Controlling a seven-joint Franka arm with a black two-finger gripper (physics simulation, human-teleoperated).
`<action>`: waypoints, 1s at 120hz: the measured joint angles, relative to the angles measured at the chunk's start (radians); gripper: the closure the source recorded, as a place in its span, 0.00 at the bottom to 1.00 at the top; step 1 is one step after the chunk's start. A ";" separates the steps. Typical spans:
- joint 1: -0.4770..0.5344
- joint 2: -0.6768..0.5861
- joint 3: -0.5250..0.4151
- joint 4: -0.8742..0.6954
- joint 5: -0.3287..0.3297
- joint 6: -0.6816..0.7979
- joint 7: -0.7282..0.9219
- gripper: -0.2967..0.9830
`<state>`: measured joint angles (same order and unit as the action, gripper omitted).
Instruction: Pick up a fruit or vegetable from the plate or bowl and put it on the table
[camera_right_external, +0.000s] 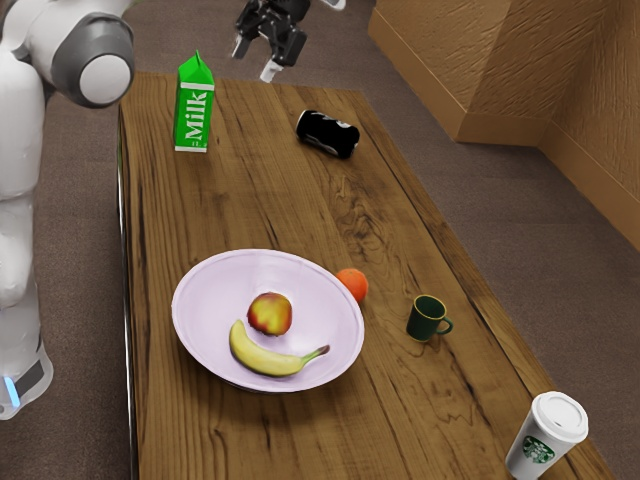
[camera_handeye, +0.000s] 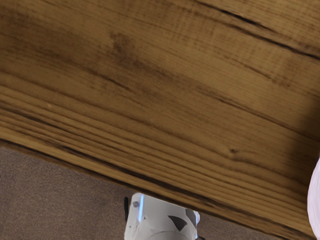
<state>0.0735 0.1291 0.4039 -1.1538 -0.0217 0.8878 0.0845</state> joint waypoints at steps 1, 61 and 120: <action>0.000 0.000 0.001 -0.002 0.000 0.016 0.002 0.24; -0.147 0.042 -0.187 0.202 0.032 0.363 0.092 0.25; -0.261 -0.293 -0.110 -0.683 -0.058 0.631 0.148 0.25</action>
<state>-0.1875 -0.1640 0.2940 -1.8371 -0.0793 1.5187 0.2328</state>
